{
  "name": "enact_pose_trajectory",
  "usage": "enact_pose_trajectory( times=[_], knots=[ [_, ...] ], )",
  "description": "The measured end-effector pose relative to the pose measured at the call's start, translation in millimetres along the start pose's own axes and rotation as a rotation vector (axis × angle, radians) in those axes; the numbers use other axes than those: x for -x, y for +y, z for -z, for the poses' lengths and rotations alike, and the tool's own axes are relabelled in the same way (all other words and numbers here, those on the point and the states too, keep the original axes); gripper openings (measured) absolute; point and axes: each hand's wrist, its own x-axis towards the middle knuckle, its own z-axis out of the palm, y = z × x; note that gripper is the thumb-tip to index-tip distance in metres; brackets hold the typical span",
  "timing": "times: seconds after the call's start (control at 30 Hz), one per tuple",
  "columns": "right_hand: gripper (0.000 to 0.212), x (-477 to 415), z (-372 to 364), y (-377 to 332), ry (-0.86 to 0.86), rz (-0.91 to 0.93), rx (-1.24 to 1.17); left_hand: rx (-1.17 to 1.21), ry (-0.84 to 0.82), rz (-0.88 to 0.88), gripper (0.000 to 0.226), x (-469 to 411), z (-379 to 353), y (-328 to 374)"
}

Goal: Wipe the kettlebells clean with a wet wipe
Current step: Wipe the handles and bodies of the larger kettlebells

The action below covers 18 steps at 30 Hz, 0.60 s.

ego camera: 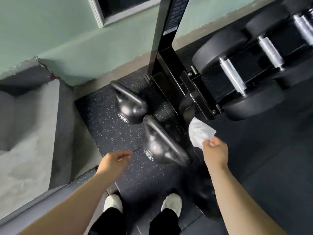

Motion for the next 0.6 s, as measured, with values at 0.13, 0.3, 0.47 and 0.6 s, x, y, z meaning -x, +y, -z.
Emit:
enact_pose_trajectory(
  times=[0.13, 0.3, 0.47, 0.6],
  knots=[
    [0.048, -17.9, -54.0, 35.1, 0.012, 0.023, 0.035, -0.028, 0.033, -0.133, 0.021, -56.2, -19.2, -16.0],
    [0.039, -36.2, -107.9, 81.2, -0.104, 0.268, 0.134, 0.022, 0.063, -0.388, 0.033, -131.4, -69.0, -34.6],
    [0.024, -44.0, -114.2, 114.0, -0.247, 0.554, 0.122, 0.095, 0.044, -0.778, 0.044, -197.7, -99.1, -35.0],
    [0.025, -49.6, -120.3, 120.0, -0.175, 0.551, 0.012, 0.134, -0.064, -0.823, 0.024, -229.9, -106.2, -43.7]
  ],
)
